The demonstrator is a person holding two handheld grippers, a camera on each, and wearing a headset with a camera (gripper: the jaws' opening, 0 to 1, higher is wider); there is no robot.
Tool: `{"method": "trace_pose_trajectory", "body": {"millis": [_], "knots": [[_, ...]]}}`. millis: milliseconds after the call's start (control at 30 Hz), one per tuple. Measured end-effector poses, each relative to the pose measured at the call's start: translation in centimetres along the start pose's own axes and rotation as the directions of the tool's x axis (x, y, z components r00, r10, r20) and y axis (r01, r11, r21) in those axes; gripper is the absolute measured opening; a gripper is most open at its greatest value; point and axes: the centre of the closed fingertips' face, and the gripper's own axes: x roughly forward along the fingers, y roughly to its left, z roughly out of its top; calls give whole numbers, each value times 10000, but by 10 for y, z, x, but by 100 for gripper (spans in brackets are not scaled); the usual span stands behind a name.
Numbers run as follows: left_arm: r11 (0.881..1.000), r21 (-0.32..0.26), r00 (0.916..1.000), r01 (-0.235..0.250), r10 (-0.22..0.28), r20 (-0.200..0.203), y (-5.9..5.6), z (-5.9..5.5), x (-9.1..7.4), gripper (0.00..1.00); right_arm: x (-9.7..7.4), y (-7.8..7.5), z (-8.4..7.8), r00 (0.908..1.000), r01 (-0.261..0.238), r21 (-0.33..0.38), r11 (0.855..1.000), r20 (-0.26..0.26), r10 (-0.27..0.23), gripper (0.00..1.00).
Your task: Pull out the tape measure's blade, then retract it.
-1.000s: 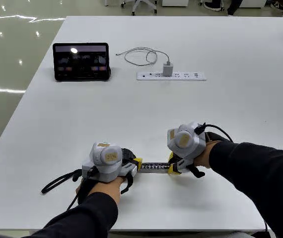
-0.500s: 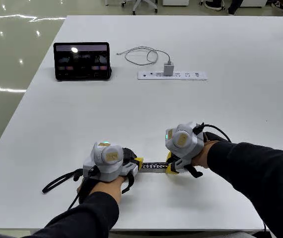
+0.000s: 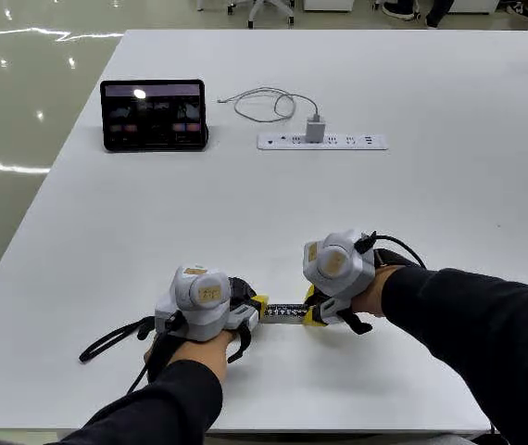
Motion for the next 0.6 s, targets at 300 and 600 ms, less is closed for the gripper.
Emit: {"method": "trace_pose_trajectory", "body": {"millis": [300,600], "knots": [[10000,-32,10000,-6,6,-21,0,0,0,65,3,0,5,9998,10,-1,10000,200,-10,10],[10000,-60,10000,14,-14,-15,0,0,0,65,5,0,8,9994,3,91,10000,357,-7,10]]}}
